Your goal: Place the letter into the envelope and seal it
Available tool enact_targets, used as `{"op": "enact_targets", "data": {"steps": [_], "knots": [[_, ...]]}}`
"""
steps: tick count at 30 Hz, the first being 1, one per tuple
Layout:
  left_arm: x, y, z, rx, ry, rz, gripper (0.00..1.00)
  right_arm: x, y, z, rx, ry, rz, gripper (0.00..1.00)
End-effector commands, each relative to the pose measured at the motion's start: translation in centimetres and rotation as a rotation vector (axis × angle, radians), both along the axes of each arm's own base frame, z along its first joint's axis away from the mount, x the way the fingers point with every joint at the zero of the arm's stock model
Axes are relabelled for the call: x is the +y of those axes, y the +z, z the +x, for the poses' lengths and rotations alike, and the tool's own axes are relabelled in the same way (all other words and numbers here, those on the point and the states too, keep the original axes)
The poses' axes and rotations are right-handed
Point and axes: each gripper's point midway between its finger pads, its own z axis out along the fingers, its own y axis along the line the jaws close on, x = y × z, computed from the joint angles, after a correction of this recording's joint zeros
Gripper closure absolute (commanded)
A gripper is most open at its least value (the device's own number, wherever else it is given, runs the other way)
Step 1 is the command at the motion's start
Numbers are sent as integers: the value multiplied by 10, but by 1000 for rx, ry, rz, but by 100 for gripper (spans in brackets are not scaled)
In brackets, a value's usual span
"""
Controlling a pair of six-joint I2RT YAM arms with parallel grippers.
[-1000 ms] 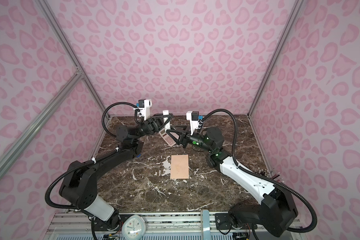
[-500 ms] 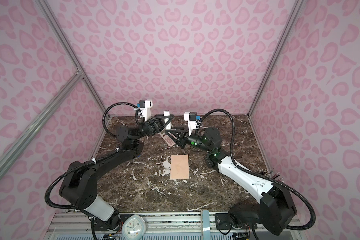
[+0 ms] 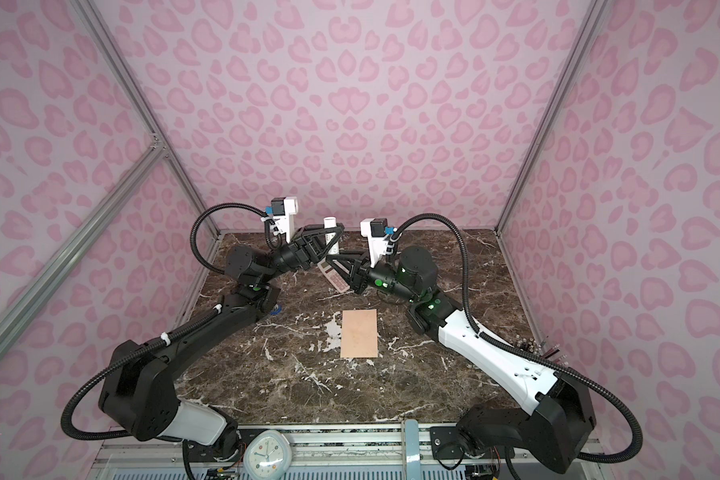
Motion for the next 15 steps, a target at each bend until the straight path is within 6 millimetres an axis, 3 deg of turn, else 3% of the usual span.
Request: {"op": "enact_targets", "data": {"steps": [1, 15], "knots": [[-7, -24, 12, 11, 76, 93, 96, 1, -10, 5, -29, -97, -101, 97], [-3, -26, 27, 27, 199, 82, 96, 6, -2, 6, -150, -446, -314, 98]]}}
